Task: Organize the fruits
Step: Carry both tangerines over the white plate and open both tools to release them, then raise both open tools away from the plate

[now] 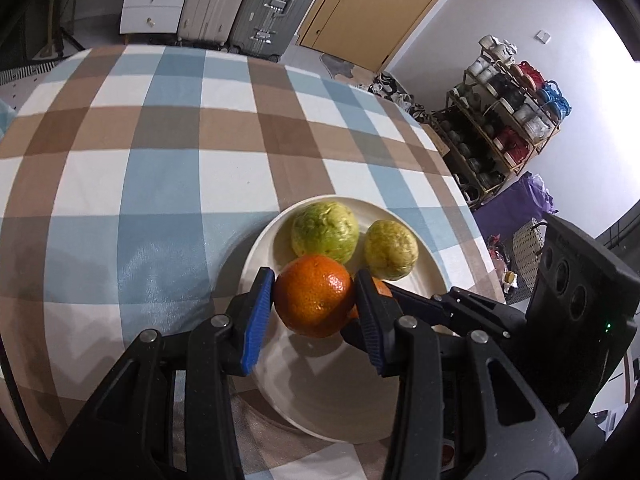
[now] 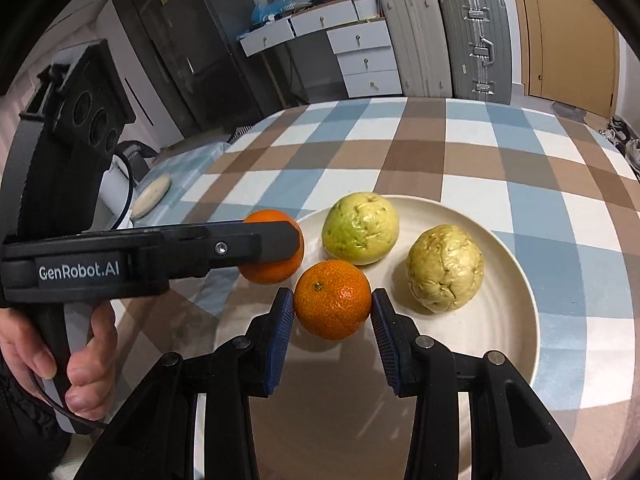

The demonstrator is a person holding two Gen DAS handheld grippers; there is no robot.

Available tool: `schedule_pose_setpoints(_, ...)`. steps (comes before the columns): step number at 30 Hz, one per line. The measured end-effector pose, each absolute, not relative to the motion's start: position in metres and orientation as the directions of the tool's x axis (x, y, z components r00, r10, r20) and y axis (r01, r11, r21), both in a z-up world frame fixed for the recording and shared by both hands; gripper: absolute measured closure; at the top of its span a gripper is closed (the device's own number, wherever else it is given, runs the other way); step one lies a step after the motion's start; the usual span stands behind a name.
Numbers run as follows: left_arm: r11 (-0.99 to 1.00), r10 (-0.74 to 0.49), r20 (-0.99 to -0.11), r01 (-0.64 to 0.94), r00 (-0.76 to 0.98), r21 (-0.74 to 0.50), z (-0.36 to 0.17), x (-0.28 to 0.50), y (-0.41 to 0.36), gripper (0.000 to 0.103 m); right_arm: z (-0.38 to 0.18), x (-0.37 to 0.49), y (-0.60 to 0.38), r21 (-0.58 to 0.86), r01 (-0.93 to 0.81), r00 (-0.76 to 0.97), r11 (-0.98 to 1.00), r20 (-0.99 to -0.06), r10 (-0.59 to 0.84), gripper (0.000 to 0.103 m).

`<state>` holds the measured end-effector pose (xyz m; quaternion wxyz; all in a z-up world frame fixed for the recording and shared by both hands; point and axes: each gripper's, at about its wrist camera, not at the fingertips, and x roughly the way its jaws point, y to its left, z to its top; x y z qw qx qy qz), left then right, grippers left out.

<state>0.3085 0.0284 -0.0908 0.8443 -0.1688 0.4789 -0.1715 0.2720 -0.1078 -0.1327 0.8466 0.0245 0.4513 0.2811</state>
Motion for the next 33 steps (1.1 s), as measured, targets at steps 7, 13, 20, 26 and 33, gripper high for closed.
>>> schedule_pose_setpoints(7, 0.884, -0.45, -0.739, 0.133, 0.501, -0.448, -0.096, 0.315, 0.029, 0.064, -0.141, 0.278, -0.103, 0.311, -0.454, 0.417, 0.835, -0.755, 0.507, 0.062)
schedule_pose_setpoints(13, 0.876, -0.451, -0.713, 0.115, 0.537, -0.468, -0.09, 0.315, 0.036, 0.037, -0.136, 0.28, -0.104, 0.305, -0.446, 0.44, 0.842, -0.744, 0.503, 0.044)
schedule_pose_setpoints(20, 0.867, -0.458, -0.686, 0.115, 0.565, -0.485, -0.067, 0.293, 0.044, 0.023, -0.107, 0.253, -0.126, 0.3, -0.452, 0.499, 0.84, -0.696, 0.517, 0.024)
schedule_pose_setpoints(26, 0.91, -0.373, -0.661, 0.118, 0.651, -0.397, -0.024, 0.241, 0.036, 0.008, -0.071, 0.202, -0.157, 0.276, -0.446, 0.582, 0.851, -0.633, 0.51, 0.008)
schedule_pose_setpoints(33, 0.938, -0.292, -0.604, 0.1, 0.742, -0.331, 0.023, 0.164, 0.034, 0.001, -0.036, 0.142, -0.179, 0.263, -0.438, 0.669, 0.86, -0.544, 0.507, 0.002)
